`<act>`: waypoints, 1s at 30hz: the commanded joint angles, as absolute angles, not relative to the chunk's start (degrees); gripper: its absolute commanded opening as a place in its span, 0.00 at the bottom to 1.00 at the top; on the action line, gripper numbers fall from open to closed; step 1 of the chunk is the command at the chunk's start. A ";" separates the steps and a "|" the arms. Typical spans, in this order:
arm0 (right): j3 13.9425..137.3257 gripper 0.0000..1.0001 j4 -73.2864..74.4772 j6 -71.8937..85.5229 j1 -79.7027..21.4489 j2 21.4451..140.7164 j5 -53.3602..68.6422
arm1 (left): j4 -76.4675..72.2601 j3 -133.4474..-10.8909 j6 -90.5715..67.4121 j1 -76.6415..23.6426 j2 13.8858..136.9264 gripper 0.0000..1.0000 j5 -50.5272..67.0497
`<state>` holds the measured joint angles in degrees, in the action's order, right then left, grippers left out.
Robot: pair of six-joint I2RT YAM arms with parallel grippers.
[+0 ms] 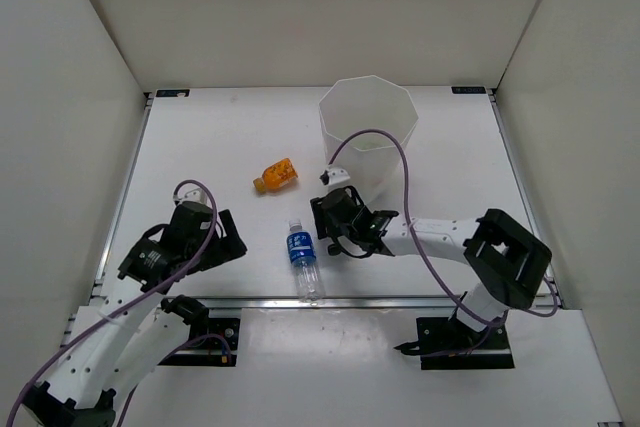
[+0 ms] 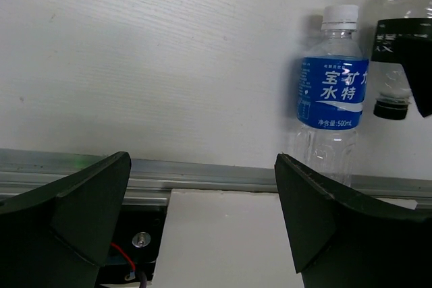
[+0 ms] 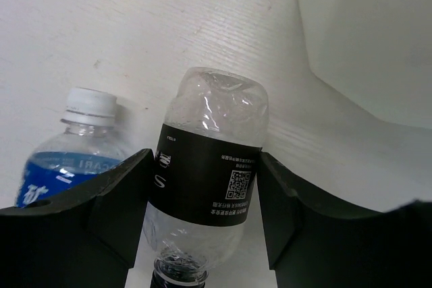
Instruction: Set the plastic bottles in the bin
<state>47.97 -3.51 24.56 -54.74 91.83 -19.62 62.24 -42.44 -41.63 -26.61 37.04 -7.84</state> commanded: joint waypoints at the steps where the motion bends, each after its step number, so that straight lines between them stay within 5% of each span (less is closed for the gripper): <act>1: 48.60 0.27 -2.03 23.83 -55.54 83.51 -23.29 | 60.30 -41.05 -42.63 -26.28 37.17 0.99 -6.51; 13: 64.13 0.25 -2.46 7.66 -54.68 65.48 -5.72 | 55.46 -40.96 -41.13 -26.02 40.69 0.99 -5.19; 25: 85.16 0.31 2.11 -5.01 -32.09 83.58 -6.76 | 50.63 -40.96 -43.25 -28.21 45.43 0.99 -4.40; 27: 85.34 0.36 1.93 -6.32 -31.91 85.68 -7.73 | 50.19 -40.87 -43.07 -28.57 46.49 0.99 -3.95; 30: 85.52 0.57 2.63 -5.81 -31.55 87.27 -8.53 | 48.00 -41.48 -42.80 -29.09 47.99 0.99 -2.56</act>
